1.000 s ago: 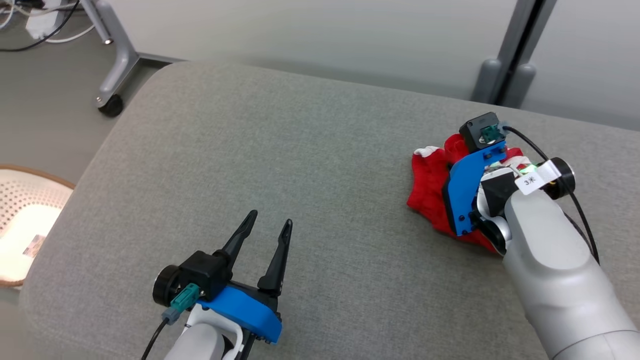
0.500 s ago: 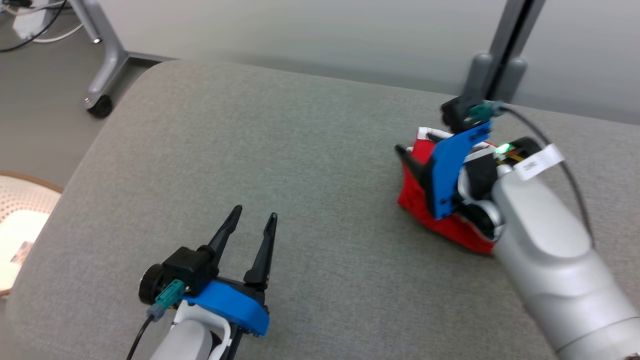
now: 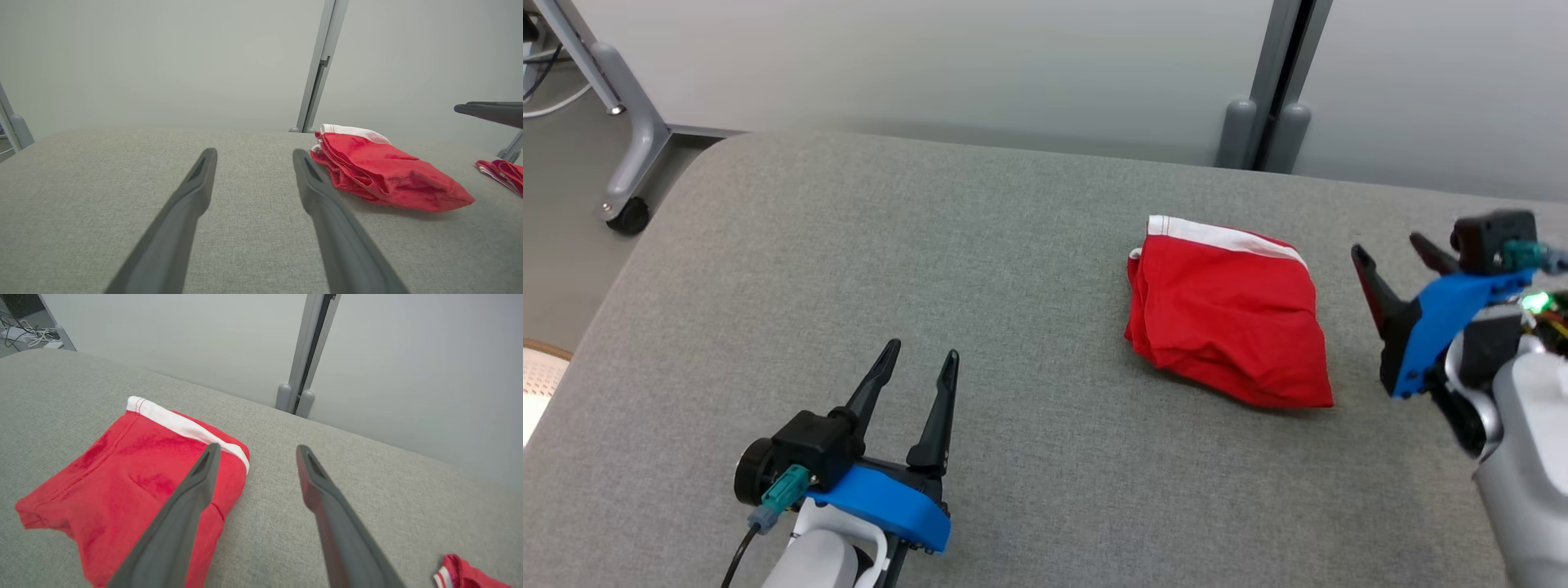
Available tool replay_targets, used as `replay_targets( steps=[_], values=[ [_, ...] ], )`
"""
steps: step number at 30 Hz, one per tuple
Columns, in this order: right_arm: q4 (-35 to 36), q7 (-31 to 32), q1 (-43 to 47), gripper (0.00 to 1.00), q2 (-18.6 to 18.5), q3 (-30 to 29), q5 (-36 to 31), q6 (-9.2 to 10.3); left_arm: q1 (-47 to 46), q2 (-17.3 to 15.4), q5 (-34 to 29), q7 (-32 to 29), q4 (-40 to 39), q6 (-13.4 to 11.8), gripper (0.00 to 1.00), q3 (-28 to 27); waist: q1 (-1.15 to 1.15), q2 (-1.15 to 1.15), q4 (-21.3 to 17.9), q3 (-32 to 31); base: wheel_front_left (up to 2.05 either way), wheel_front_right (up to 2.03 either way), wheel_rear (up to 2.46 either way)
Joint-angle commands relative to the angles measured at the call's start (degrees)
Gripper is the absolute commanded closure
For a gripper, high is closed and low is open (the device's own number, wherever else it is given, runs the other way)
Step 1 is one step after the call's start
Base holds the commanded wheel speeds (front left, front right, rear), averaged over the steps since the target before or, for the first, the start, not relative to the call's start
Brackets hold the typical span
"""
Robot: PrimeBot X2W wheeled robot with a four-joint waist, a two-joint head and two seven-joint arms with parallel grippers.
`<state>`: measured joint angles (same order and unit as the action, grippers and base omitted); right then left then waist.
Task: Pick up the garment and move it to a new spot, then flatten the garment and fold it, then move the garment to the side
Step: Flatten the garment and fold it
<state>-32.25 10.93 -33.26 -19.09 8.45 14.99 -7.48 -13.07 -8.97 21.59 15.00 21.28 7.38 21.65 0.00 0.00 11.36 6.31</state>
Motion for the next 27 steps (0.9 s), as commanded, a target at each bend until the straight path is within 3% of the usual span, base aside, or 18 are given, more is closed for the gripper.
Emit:
replay_targets(
  steps=[1,2,12,16,19,20,21,22,27],
  values=[
    [-0.6,-1.4,1.5,0.79,1.6,-0.8,-1.2,-0.03,-0.7,0.0,-0.5,0.2,-0.2,0.0,0.00,0.3,0.00,0.00,0.4,0.5,0.00,0.00,0.00],
    [-1.1,-2.1,2.0,1.00,2.3,-1.0,-1.9,-0.03,-1.0,0.1,-0.5,0.2,-0.3,0.0,0.00,0.4,0.00,0.00,0.7,0.9,0.00,0.00,0.00],
    [-10.7,-8.3,3.1,1.00,13.1,5.1,-5.5,-0.03,-1.8,0.4,-0.1,0.2,0.2,0.1,0.00,0.5,0.00,0.00,2.4,2.1,0.00,0.00,0.00],
    [-13.9,-6.8,3.8,1.00,15.4,10.4,-2.4,-0.03,-1.6,0.3,-0.1,0.2,0.4,0.1,0.00,0.3,0.00,0.00,2.3,1.8,0.00,0.00,0.00],
    [-12.5,-7.9,4.7,1.00,15.8,13.3,1.8,-0.03,-0.8,0.0,-0.2,0.2,0.4,0.1,0.00,-0.1,0.00,0.00,1.5,1.0,0.00,0.00,0.00],
    [-11.4,-8.5,5.1,0.84,15.9,14.0,3.4,-0.03,-0.4,-0.1,-0.2,0.2,0.4,0.1,0.00,-0.3,0.00,0.00,1.1,0.7,0.00,0.00,0.00],
    [-10.1,-9.2,5.5,0.36,15.9,14.5,4.5,-0.03,0.0,-0.2,-0.2,0.2,0.4,0.0,0.00,-0.8,0.00,0.00,0.5,0.4,0.00,0.00,0.00],
    [-8.6,-10.2,5.9,0.00,15.9,14.6,5.4,-0.03,0.3,-0.3,-0.2,0.2,0.3,-0.1,0.00,-1.2,0.00,0.00,0.0,0.0,0.00,0.00,0.00],
    [0.3,-14.5,9.4,0.00,14.4,10.9,7.4,-0.03,2.5,-0.7,0.4,0.2,-0.6,-1.1,0.00,-4.0,0.00,0.00,-3.7,-1.8,0.00,0.00,0.00]
  ],
)
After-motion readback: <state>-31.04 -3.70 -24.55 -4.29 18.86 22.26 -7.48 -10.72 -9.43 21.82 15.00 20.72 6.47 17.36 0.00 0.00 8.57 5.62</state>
